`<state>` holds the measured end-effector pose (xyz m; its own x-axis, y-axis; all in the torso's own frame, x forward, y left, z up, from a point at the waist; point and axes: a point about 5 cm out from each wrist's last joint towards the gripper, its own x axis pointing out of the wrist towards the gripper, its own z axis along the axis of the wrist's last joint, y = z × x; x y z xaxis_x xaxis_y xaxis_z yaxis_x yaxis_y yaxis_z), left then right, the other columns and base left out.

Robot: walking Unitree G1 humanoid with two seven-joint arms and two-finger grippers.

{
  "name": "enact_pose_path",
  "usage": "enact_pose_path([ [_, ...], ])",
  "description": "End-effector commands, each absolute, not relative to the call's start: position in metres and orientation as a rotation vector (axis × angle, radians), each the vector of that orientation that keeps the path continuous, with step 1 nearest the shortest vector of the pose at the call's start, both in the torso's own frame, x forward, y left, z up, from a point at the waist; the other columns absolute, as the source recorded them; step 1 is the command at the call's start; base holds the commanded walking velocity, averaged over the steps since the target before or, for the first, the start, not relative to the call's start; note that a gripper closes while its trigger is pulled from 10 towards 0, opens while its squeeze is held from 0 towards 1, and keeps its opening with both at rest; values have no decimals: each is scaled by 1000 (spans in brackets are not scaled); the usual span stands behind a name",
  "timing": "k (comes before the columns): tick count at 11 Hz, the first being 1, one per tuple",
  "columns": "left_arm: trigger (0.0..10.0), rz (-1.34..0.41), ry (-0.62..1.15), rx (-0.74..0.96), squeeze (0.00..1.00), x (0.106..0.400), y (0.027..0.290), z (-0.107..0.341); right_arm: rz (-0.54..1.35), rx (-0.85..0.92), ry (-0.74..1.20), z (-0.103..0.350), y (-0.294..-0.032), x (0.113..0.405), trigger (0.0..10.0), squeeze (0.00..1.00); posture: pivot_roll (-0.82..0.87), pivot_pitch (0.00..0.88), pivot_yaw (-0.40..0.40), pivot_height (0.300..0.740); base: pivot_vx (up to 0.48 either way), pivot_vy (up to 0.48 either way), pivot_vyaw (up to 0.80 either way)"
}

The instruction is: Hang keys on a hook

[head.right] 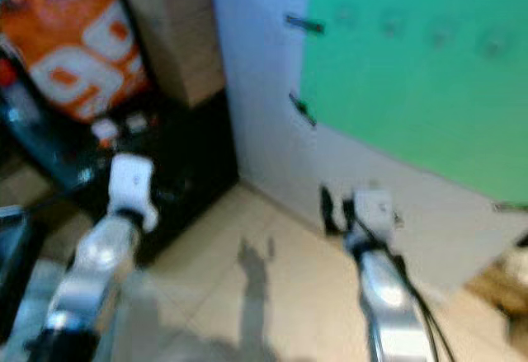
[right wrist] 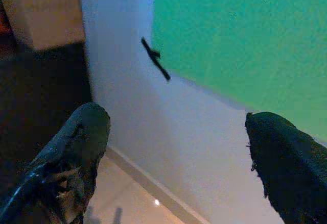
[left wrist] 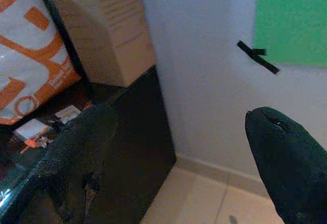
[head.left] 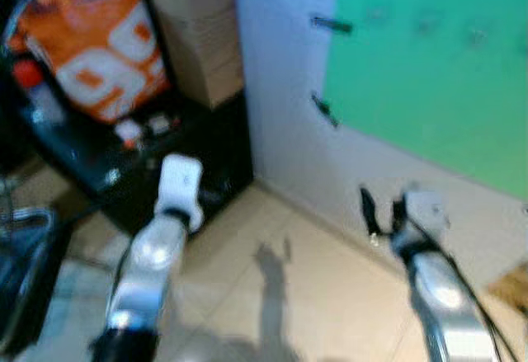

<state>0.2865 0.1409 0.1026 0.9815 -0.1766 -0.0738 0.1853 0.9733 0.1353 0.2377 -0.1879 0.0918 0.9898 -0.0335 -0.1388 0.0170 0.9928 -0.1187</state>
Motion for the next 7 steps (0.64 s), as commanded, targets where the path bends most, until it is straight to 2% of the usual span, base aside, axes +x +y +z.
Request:
enact_pose_path([
  [1, 10000, -162, 58, 153, 0, 286, 150, 103, -14, -121, 135, 93, -185, 239, 10000, 0, -157, 0, 81, 740, 255, 0, 800],
  [2, 10000, -165, 57, 154, 0, 287, 151, 103, -33, -111, 132, 94, -187, 241, 10000, 0, -156, 0, 81, 740, 289, 0, 800],
  [7, 10000, -159, 57, 164, 0, 287, 155, 103, -78, -103, 124, 93, -192, 242, 10000, 0, -150, 0, 83, 740, 315, 0, 0],
])
